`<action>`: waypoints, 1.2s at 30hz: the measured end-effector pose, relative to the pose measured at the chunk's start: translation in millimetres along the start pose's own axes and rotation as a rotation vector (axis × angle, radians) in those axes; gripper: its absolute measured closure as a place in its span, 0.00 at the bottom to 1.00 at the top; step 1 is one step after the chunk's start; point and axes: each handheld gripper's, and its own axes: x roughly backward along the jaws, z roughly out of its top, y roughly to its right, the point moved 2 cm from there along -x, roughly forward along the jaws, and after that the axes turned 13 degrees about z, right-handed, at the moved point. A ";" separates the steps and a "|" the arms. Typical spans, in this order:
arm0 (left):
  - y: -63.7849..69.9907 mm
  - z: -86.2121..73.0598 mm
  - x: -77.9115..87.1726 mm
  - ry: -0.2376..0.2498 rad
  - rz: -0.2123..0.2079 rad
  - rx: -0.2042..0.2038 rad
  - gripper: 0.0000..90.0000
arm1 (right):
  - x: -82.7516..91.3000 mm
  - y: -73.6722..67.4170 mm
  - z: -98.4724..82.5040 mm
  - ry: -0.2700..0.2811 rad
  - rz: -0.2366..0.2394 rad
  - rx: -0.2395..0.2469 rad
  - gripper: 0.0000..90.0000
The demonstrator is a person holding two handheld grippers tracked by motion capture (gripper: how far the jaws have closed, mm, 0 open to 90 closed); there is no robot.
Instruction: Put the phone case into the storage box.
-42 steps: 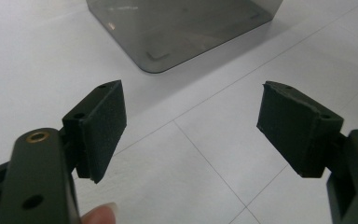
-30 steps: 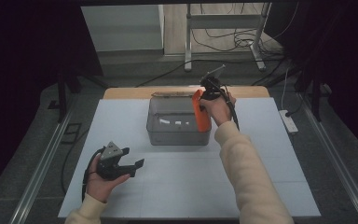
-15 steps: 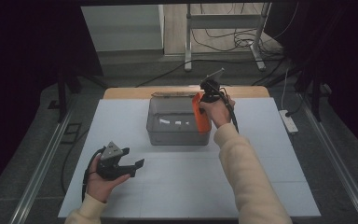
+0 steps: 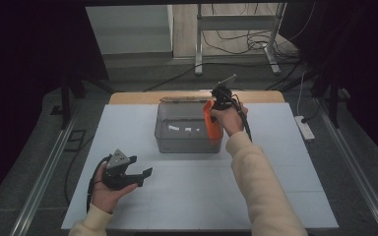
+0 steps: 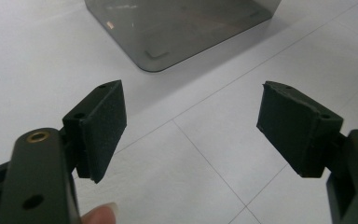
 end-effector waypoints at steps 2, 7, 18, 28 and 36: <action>-0.2 -0.1 0.0 -0.003 0.001 -0.003 0.26 | -0.4 0.6 -0.2 0.001 -0.001 -0.002 0.88; -0.2 -0.1 -0.1 -0.001 0.000 0.000 0.26 | -3.3 0.3 -1.0 -0.006 0.002 -0.004 0.88; -0.4 -0.4 -0.3 -0.002 0.000 0.000 0.26 | -8.1 0.6 -1.7 -0.015 -0.004 -0.005 0.88; -0.3 -0.6 -0.8 -0.004 0.000 -0.002 0.26 | -11.6 2.8 -2.8 -0.021 -0.005 -0.011 0.88; -0.2 -0.7 -0.9 -0.004 0.000 -0.003 0.26 | -13.3 1.9 -3.5 -0.028 -0.008 -0.009 0.88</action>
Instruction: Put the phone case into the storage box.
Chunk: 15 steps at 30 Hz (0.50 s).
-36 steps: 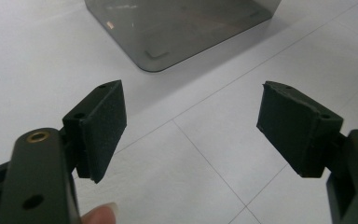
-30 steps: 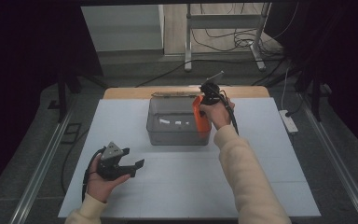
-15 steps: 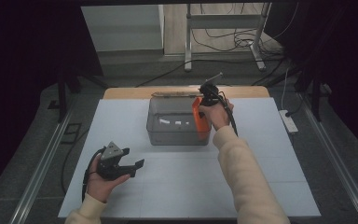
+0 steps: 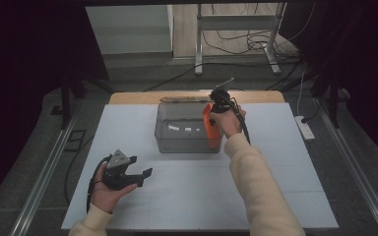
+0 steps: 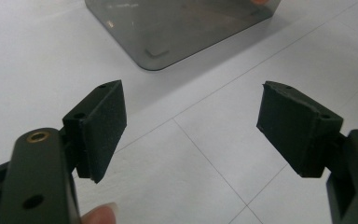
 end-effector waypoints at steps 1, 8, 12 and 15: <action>0.1 0.0 0.0 0.000 -0.001 0.000 0.26 | -0.1 0.0 0.0 -0.001 -0.001 0.001 0.88; 0.1 0.0 -0.1 0.000 -0.001 0.000 0.27 | 0.0 0.3 -0.2 -0.004 -0.001 -0.001 0.88; 0.0 0.0 -0.1 0.000 -0.001 0.000 0.27 | -1.4 0.3 -0.1 -0.003 -0.006 -0.004 0.88; -0.2 -0.1 -0.1 0.000 -0.001 0.000 0.26 | -2.7 0.5 0.1 -0.007 -0.011 -0.003 0.88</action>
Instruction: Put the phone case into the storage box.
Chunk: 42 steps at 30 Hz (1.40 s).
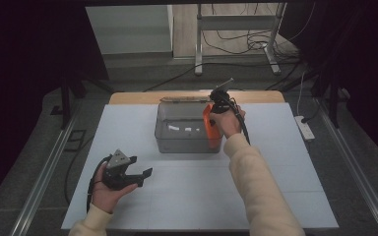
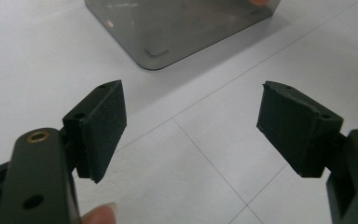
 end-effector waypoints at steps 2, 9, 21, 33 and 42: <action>0.0 -0.1 -0.1 -0.001 0.000 0.000 0.27 | -1.2 0.3 0.1 -0.004 -0.007 0.001 0.88; 0.1 -0.1 -0.2 0.000 0.001 -0.001 0.26 | -4.6 0.0 0.4 -0.005 -0.022 -0.002 0.88; -0.2 -0.3 -0.2 0.000 0.001 -0.001 0.27 | -8.7 1.9 0.9 -0.007 -0.029 0.000 0.88; 0.1 -0.4 -0.5 -0.002 0.001 -0.003 0.27 | -8.7 2.1 1.2 -0.001 -0.030 0.002 0.88; 0.0 -0.5 -0.4 -0.003 0.002 -0.003 0.27 | -9.8 1.7 1.8 0.001 -0.032 0.009 0.88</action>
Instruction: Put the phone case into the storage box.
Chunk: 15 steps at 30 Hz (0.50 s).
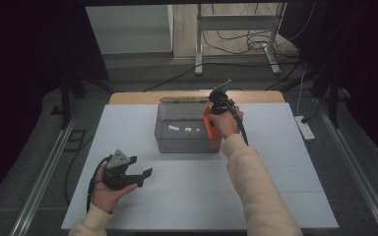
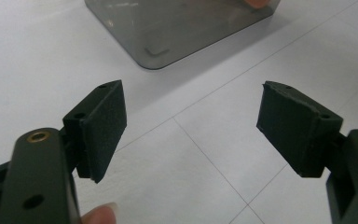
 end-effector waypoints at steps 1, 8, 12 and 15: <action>-0.1 0.0 0.0 0.000 0.000 0.000 0.27 | -0.5 -0.3 0.1 0.001 -0.002 -0.001 0.88; -0.3 -0.1 -0.1 0.000 0.000 0.000 0.27 | -2.8 -1.6 1.0 -0.001 -0.010 -0.002 0.88; -0.6 -0.2 -0.2 0.001 0.000 0.001 0.27 | -3.6 -1.5 1.4 -0.002 -0.014 -0.002 0.88; -0.6 -0.2 -0.1 0.001 0.000 0.002 0.27 | -5.1 -2.0 1.6 0.007 -0.028 0.002 0.88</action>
